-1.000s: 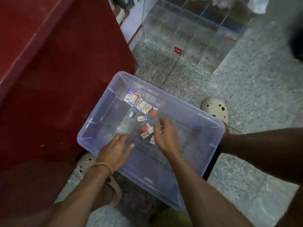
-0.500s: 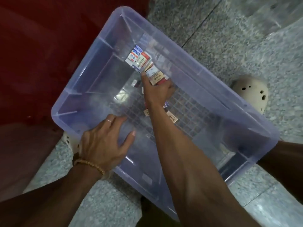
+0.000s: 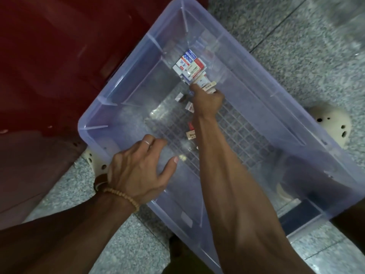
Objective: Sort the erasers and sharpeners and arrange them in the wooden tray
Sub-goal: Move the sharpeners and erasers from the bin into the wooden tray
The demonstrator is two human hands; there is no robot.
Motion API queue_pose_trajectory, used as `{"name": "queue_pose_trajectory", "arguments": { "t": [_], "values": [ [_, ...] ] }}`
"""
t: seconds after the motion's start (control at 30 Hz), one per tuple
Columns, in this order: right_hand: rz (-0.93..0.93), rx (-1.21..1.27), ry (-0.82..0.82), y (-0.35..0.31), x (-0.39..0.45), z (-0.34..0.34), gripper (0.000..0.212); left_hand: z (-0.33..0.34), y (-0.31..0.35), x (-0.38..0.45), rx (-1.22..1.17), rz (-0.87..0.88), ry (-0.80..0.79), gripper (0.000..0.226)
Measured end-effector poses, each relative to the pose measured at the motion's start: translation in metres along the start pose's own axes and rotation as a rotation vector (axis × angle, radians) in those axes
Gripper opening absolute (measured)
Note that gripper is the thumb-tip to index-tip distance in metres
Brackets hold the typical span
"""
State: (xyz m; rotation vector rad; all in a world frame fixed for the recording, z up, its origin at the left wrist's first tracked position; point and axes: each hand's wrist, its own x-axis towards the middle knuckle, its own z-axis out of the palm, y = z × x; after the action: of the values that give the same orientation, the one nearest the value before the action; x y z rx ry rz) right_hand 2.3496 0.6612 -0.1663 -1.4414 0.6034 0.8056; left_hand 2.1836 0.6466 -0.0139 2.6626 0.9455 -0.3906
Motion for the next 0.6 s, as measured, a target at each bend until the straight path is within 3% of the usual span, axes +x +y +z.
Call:
{"name": "queue_pose_trajectory", "arguments": {
  "t": [0.07,0.2,0.3,0.37,0.47,0.6],
  "values": [
    [0.021,0.053,-0.034,0.0,0.001,0.001,0.025,0.001,-0.001,0.0,-0.012,0.003,0.011,0.041],
    [0.033,0.048,0.01,0.004,0.001,0.007,0.043,0.002,-0.001,0.0,-0.018,0.001,0.016,0.042],
    [0.092,0.087,0.022,0.001,0.003,0.006,0.043,0.002,-0.002,0.0,-0.019,-0.004,0.014,0.042],
    [0.157,0.051,-0.026,-0.003,0.006,-0.002,0.039,0.003,-0.002,-0.001,-0.024,-0.005,0.013,0.042],
    [0.225,-0.054,-0.126,-0.004,0.015,-0.009,0.053,0.003,-0.002,-0.001,-0.019,-0.015,0.016,0.042],
    [0.194,-0.07,-0.197,-0.003,0.009,-0.014,0.039,0.003,-0.002,-0.001,-0.021,-0.021,0.009,0.042]
  ]
}}
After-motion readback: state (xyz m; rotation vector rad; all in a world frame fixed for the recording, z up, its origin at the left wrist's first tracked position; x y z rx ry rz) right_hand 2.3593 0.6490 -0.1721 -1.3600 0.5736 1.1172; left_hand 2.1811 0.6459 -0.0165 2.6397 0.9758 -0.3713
